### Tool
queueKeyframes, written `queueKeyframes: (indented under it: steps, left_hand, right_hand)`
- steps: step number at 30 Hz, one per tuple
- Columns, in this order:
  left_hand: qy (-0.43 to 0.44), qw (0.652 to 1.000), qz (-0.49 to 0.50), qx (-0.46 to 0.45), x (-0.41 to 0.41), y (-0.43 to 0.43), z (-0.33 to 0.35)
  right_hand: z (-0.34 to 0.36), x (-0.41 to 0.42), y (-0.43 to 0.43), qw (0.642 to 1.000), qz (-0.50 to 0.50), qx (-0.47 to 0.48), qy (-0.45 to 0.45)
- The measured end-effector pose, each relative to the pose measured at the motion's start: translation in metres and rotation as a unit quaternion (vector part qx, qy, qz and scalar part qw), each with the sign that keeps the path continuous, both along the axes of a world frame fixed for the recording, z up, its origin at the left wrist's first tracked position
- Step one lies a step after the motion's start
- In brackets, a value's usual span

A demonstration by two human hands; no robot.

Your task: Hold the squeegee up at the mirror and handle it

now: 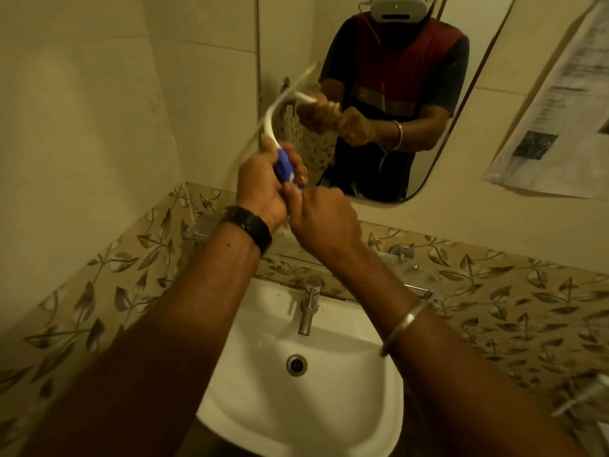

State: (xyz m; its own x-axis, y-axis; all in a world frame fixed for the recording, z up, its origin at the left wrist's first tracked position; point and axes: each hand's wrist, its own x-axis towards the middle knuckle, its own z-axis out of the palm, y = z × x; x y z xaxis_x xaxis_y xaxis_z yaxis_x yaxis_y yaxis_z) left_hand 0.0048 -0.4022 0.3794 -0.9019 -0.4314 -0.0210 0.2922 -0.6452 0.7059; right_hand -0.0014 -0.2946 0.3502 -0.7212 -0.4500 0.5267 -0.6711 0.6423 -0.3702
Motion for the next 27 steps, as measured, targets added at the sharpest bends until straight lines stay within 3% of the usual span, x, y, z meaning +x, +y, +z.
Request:
queueKeyframes:
  steps: [6, 15, 23, 27]
  left_hand:
    - [-0.011, 1.0, 0.021, -0.005, -0.013, -0.03, 0.027]
    - [-0.119, 0.99, -0.056, 0.042, -0.008, 0.028, -0.061]
    - [-0.036, 0.999, -0.001, 0.011, 0.002, -0.01, -0.014]
    - [-0.04, 0.999, 0.011, 0.006, -0.008, -0.023, -0.005]
  right_hand:
    - [0.025, -0.013, -0.034, 1.0, -0.022, -0.002, -0.019]
    - [-0.067, 0.004, 0.029, 0.993, -0.038, 0.051, -0.095]
    - [-0.016, 0.007, -0.011, 1.0, 0.003, -0.004, -0.028]
    - [-0.006, -0.007, -0.025, 0.999, -0.006, 0.006, -0.034]
